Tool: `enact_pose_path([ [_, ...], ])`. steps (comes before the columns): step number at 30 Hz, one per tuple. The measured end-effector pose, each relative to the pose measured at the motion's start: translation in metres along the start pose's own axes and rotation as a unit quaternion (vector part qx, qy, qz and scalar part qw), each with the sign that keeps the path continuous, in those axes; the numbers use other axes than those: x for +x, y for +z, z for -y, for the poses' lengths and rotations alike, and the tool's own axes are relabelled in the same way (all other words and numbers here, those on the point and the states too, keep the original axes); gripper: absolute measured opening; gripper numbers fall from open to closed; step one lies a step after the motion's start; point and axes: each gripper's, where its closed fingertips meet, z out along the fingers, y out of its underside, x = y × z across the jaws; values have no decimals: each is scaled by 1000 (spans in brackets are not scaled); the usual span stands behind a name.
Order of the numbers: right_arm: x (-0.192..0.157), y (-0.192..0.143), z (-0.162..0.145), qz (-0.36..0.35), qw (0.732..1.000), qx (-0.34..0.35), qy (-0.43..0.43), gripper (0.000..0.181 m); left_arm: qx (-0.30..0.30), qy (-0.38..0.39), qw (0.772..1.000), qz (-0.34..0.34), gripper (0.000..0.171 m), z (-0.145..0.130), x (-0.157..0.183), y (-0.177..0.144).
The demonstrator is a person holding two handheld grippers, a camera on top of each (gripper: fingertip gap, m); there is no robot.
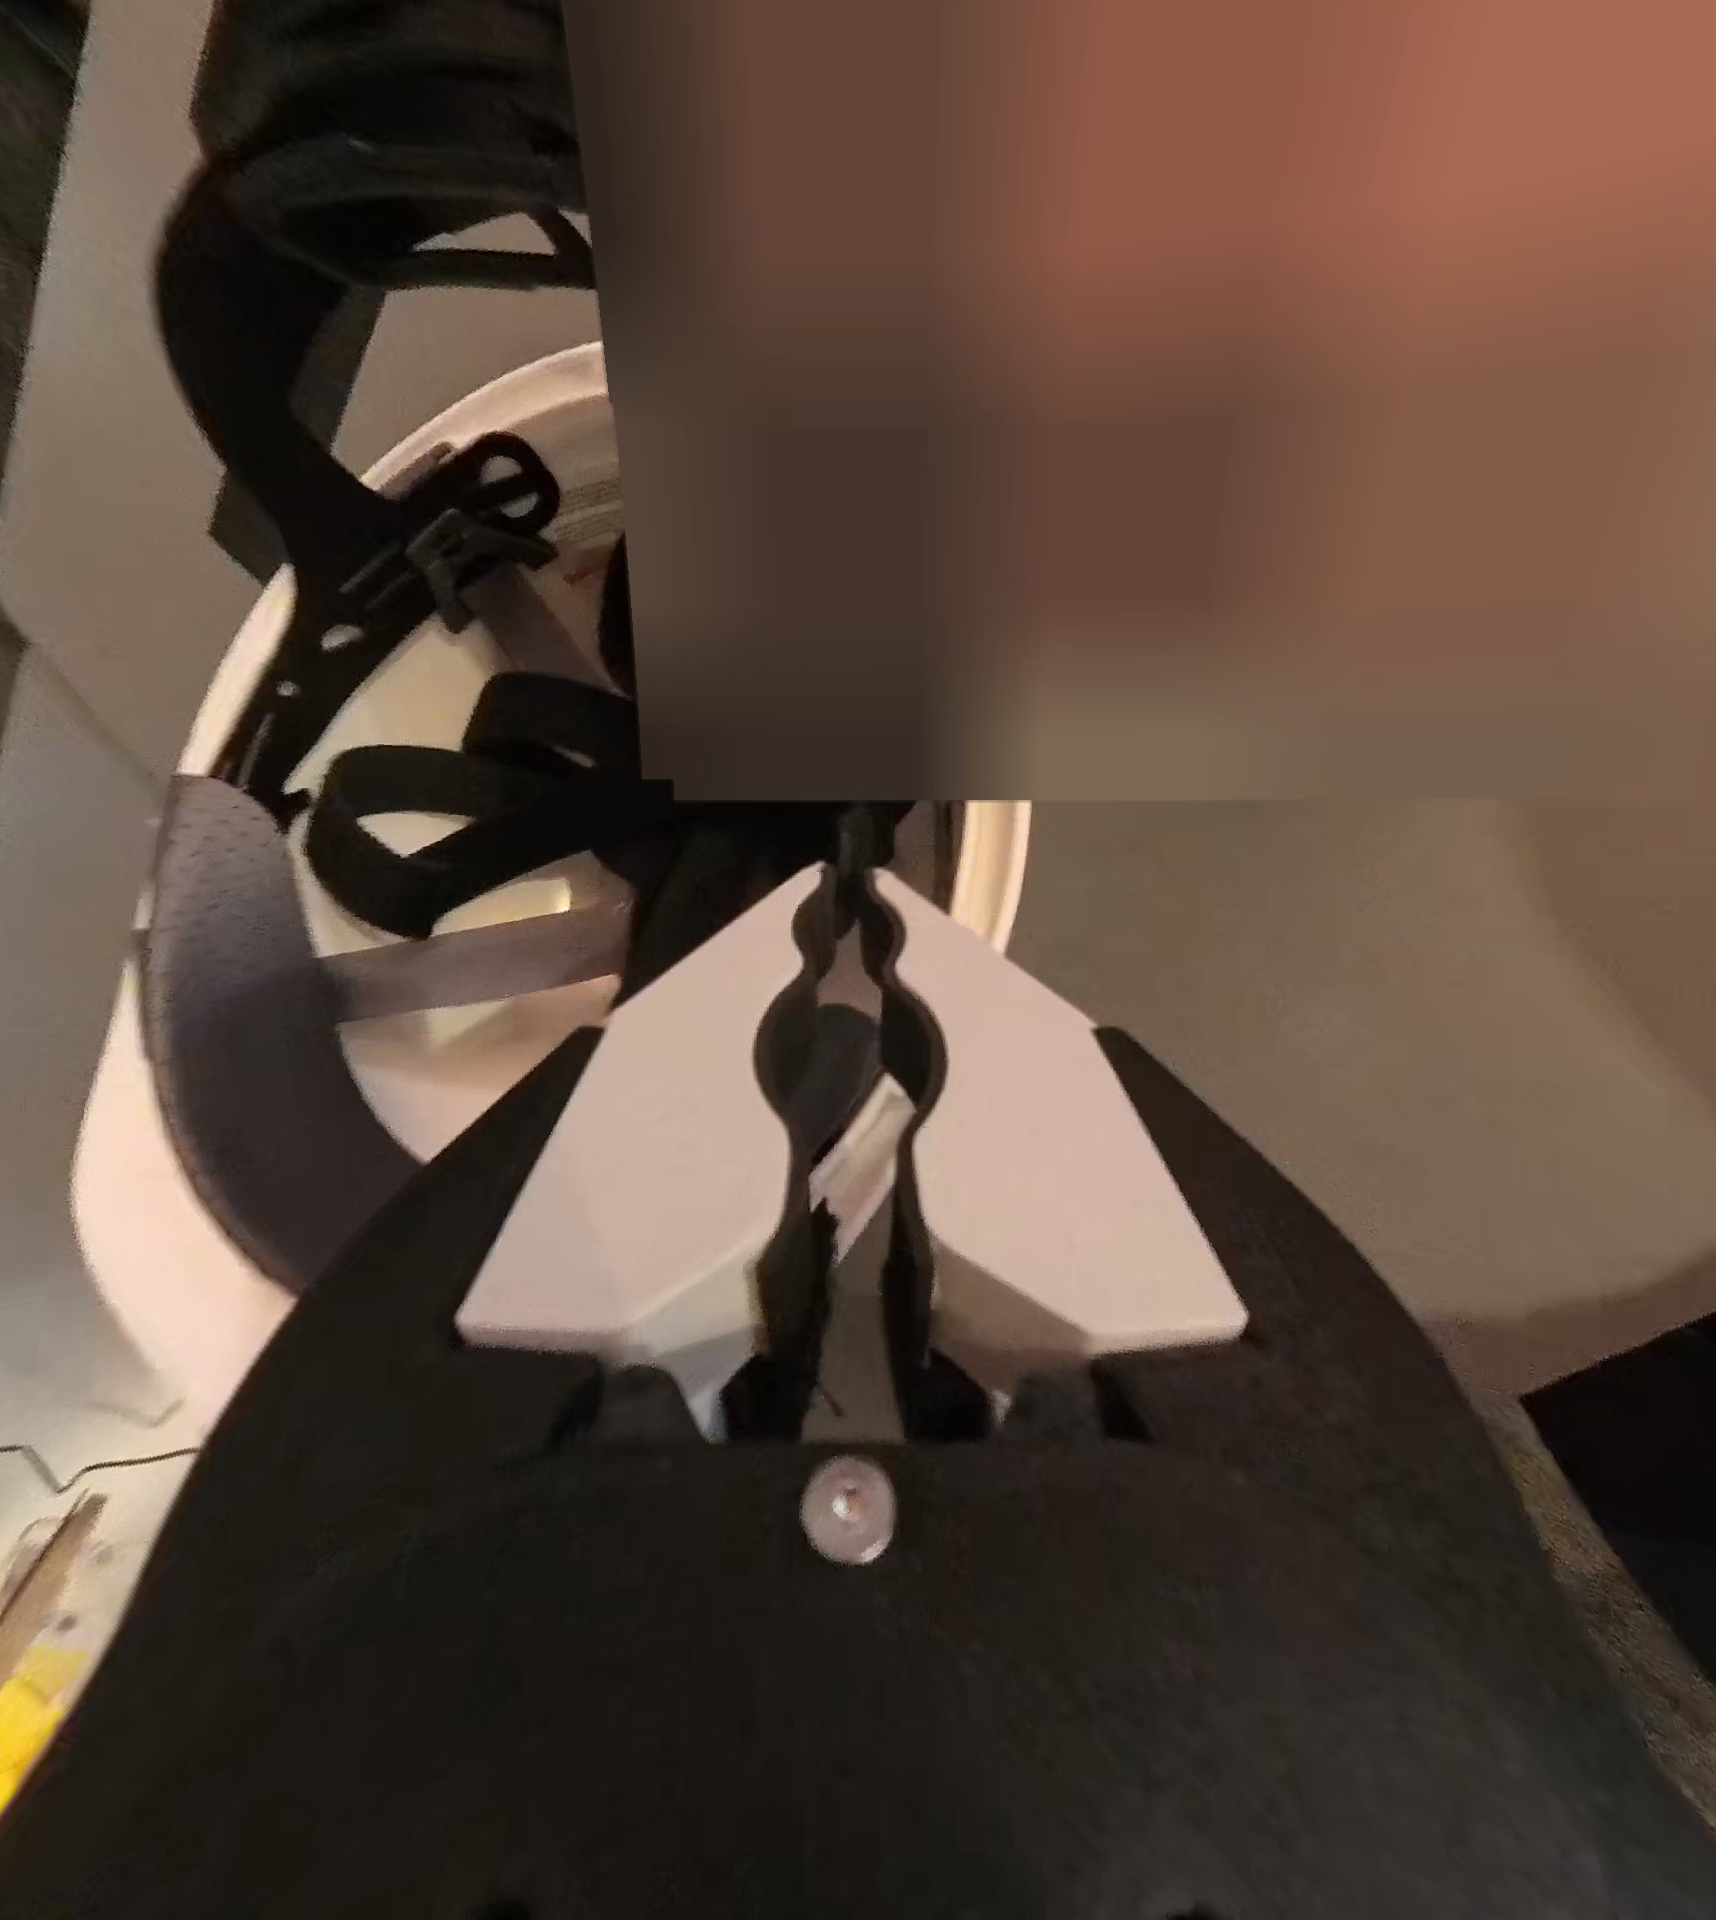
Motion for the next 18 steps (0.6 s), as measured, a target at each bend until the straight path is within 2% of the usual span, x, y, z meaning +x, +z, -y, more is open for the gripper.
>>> enact_pose_path([
  [3, 2, 0, -1, -3, 1000, -2, 4, 13, 32, 4, 998, 48, 2, 12, -19, -21],
  [7, 2, -1, 0, -3, 1000, -2, 4, 13, 131, -12, 979, 157, 0, 43, -60, -73],
  [11, 1, -1, -1, -3, 1000, -4, 1, 12, 230, -2, 922, 312, 1, 68, -100, -141],
  [18, 5, -2, -4, -8, 1000, -9, 10, 12, 287, 32, 847, 447, 2, 81, -115, -211],
])
